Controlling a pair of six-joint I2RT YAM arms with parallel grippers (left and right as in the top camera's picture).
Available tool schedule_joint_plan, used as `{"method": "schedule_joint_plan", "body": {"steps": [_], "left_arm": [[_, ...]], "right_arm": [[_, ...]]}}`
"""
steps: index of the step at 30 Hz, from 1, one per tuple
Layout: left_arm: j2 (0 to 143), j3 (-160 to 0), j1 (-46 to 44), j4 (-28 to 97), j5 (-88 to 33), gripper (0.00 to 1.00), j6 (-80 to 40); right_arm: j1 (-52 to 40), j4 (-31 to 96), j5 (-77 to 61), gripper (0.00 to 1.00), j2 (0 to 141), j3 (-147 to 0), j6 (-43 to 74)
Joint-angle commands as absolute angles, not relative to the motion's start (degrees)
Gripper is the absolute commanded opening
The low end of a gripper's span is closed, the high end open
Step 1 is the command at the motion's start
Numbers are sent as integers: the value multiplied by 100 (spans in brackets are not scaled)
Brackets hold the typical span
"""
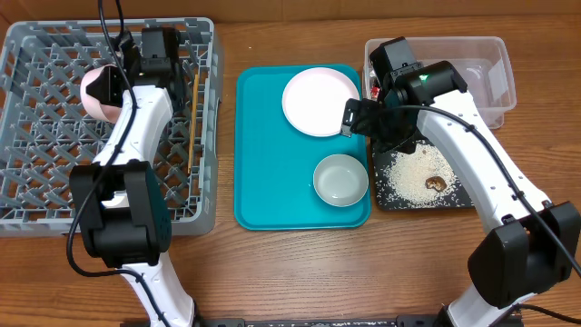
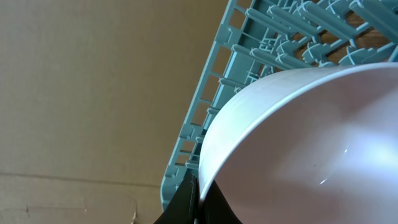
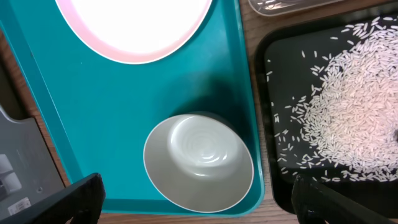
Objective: Sort waste into correct bins and load items into the dishwasher
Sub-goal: 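Carry the pink bowl into the dish rack and set it on edge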
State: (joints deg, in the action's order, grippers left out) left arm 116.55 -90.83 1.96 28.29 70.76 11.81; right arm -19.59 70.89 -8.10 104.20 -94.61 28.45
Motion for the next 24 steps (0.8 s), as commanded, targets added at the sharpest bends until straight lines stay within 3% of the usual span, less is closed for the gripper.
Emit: {"method": "schedule_joint_plan", "body": {"steps": [1, 14, 15, 17, 19, 24], "left_arm": [[11791, -9070, 14, 2873, 6954, 4, 1111], [11793, -9015, -198, 3028, 6952, 5, 1111], [11793, -9015, -231, 3057, 6947, 8, 1111], [11793, -9015, -296, 3103, 6873, 28, 1109], [11793, -9015, -384, 3225, 6569, 41, 1107], [11793, -9015, -580, 3444, 6340, 44, 707]], "right_arm": [[-1964, 7065, -755, 98, 10394, -9487, 2808], [-1964, 7083, -755, 97, 10394, -9487, 2808], [-1964, 7081, -755, 97, 10394, -9487, 2808], [-1964, 7081, -755, 97, 10394, -9487, 2808], [-1964, 7081, -755, 97, 10394, -9487, 2808], [-1964, 7109, -755, 97, 10394, -9487, 2808]]}}
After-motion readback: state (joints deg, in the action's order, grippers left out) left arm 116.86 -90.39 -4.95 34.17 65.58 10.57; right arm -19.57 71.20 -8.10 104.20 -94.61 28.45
